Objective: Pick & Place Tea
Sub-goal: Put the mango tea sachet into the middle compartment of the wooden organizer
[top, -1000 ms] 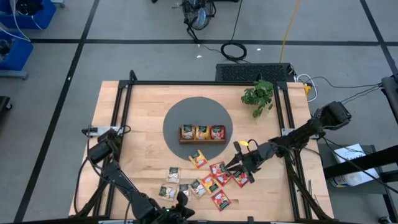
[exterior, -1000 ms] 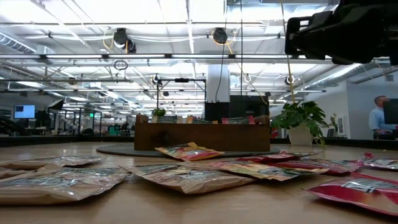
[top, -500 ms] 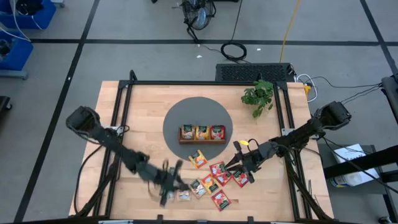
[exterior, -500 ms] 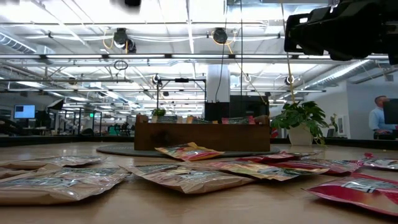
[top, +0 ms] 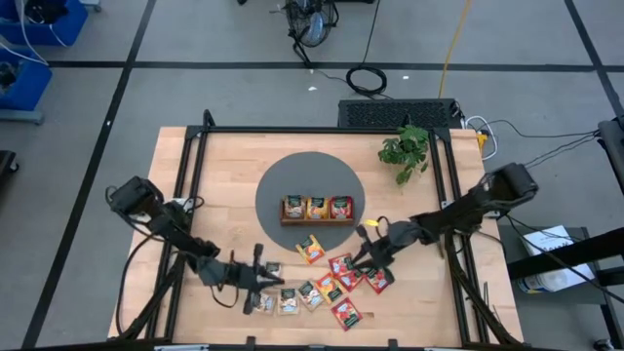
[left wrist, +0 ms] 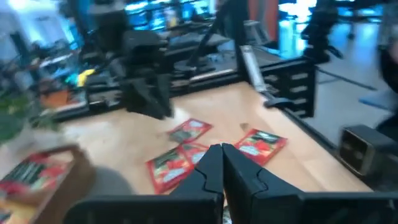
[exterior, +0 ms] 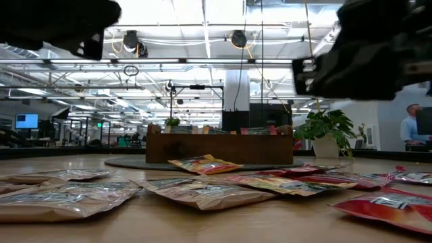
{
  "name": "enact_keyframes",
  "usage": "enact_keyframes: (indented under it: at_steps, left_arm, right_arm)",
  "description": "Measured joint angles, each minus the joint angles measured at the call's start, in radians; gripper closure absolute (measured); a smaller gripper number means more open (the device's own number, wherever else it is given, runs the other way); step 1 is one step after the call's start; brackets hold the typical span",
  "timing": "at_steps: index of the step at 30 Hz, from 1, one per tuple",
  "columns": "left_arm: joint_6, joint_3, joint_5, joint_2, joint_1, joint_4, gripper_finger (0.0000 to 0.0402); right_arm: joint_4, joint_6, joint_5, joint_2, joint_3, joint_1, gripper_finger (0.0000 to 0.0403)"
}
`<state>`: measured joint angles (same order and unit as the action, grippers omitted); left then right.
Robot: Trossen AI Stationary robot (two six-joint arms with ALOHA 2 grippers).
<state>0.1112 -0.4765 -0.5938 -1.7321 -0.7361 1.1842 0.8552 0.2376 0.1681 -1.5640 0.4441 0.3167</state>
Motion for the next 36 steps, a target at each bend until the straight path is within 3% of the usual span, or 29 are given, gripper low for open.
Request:
enact_keyframes:
  at_steps: [4, 8, 11, 15, 18, 27, 36]
  left_arm:
    - [-0.101, 0.000, -0.028, -0.001, 0.030, -0.015, 0.0388]
    - [-0.229, -0.016, -0.048, -0.001, 0.103, -0.067, 0.0397]
    - [-0.348, -0.060, -0.034, 0.000, 0.153, -0.219, 0.0395]
    - [-0.475, -0.142, -0.011, -0.002, 0.199, -0.532, 0.0383]
    - [-0.546, -0.188, -0.001, -0.002, 0.220, -0.653, 0.0385]
    - [-0.722, -0.202, 0.077, -0.001, 0.280, -0.718, 0.0396]
    - [-0.717, -0.202, 0.138, -0.029, 0.302, -0.756, 0.0366]
  right_arm:
    - [-0.001, -0.088, 0.039, -0.148, 0.093, -0.046, 0.0379]
    - [0.001, -0.233, -0.043, -0.290, 0.213, -0.090, 0.0381]
    - [0.000, -0.228, -0.042, -0.353, 0.265, -0.104, 0.0372]
    - [0.001, -0.180, -0.091, -0.369, 0.282, -0.098, 0.0357]
    - [0.017, -0.095, -0.137, -0.368, 0.282, -0.081, 0.0349]
    - [-0.110, 0.060, -0.144, -0.396, 0.366, -0.052, 0.0365]
    - [-0.165, 0.080, -0.192, -0.422, 0.380, -0.097, 0.0393]
